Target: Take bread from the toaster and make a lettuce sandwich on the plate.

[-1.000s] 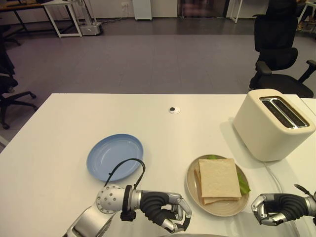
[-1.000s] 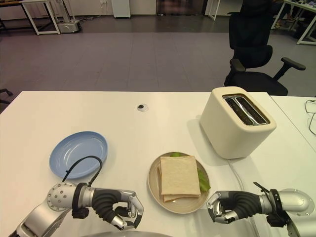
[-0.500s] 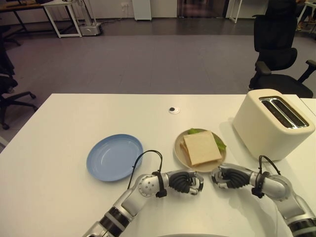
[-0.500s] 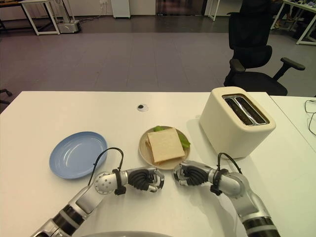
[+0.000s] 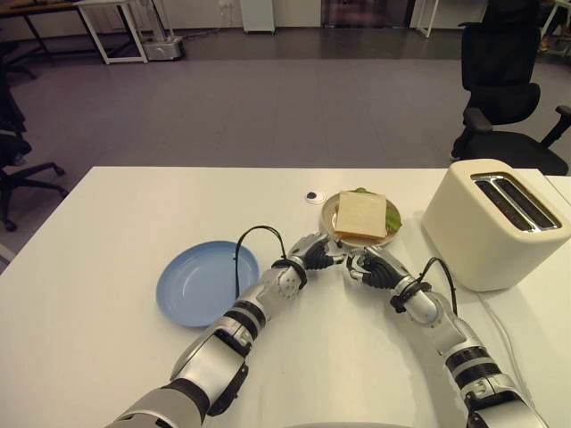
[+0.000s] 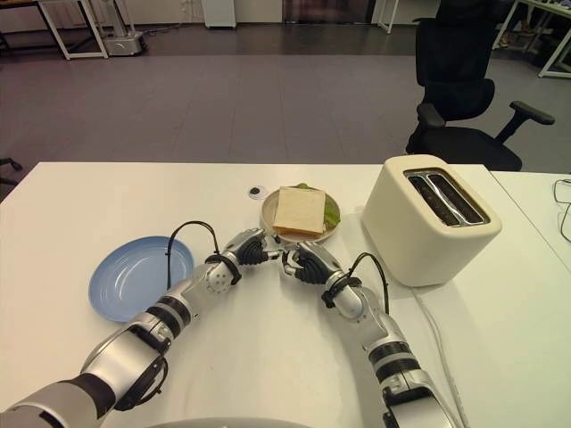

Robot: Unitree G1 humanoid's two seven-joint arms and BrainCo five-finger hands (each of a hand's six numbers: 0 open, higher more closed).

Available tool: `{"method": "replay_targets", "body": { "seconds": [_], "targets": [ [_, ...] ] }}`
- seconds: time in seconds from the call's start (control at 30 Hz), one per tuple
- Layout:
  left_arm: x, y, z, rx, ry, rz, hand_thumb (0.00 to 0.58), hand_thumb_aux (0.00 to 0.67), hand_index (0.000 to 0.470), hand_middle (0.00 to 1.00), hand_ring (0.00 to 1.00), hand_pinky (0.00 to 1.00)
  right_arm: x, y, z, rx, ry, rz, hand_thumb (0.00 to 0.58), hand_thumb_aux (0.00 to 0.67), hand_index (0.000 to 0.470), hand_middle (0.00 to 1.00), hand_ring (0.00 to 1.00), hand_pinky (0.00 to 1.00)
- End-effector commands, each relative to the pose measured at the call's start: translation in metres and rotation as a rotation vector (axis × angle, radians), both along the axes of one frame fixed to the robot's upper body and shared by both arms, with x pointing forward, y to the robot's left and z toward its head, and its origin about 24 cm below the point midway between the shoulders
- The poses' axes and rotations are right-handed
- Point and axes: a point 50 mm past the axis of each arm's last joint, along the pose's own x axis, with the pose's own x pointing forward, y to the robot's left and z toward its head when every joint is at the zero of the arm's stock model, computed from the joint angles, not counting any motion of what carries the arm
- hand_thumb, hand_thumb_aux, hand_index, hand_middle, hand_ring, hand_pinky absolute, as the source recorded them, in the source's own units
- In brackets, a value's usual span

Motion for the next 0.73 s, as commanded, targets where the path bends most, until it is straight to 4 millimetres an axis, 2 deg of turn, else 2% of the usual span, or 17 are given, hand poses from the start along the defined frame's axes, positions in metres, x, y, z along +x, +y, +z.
{"method": "replay_targets", "body": {
  "seconds": [0.03,0.07,0.17,0.23,0.37,0.5,0.73],
  "targets": [
    [-0.008,0.003,-0.003,-0.105,-0.023,0.003,0.0,0.0,0.0,0.75,0.75,0.75,-0.002,-0.01,0.012,0.203,-0.031,-0.078,0.0,0.0,0.0,0.22,0.22,0.22],
    [-0.011,0.004,0.0,-0.175,-0.038,0.002,0.0,0.0,0.0,0.58,0.58,0.58,-0.004,-0.013,0.014,0.263,-0.043,-0.096,0.0,0.0,0.0,0.0,0.0,0.0],
    [-0.029,0.012,0.014,-0.393,-0.086,-0.024,0.0,0.0,0.0,0.25,0.25,0.25,-0.011,-0.024,0.024,0.45,-0.072,-0.161,0.0,0.0,0.0,0.0,0.0,0.0],
    [-0.046,0.022,0.03,-0.569,-0.128,-0.027,0.0,0.0,0.0,0.02,0.02,0.02,-0.015,-0.034,0.029,0.603,-0.068,-0.21,0.0,0.0,0.0,0.0,0.0,0.0],
    [-0.075,0.043,0.059,-0.816,-0.172,-0.002,0.0,0.0,0.0,0.0,0.0,0.0,-0.026,-0.04,0.037,0.805,-0.045,-0.217,0.0,0.0,0.0,0.0,0.0,0.0],
    [-0.095,0.065,0.075,-0.937,-0.183,0.041,0.0,0.0,0.0,0.0,0.0,0.0,-0.043,-0.04,0.042,0.848,-0.051,-0.19,0.0,0.0,0.0,0.0,0.0,0.0],
    [-0.122,0.093,0.076,-0.988,-0.138,0.114,0.0,0.0,0.0,0.0,0.0,0.0,-0.063,-0.049,0.036,0.866,-0.035,-0.238,0.0,0.0,0.0,0.0,0.0,0.0]
  ]
}}
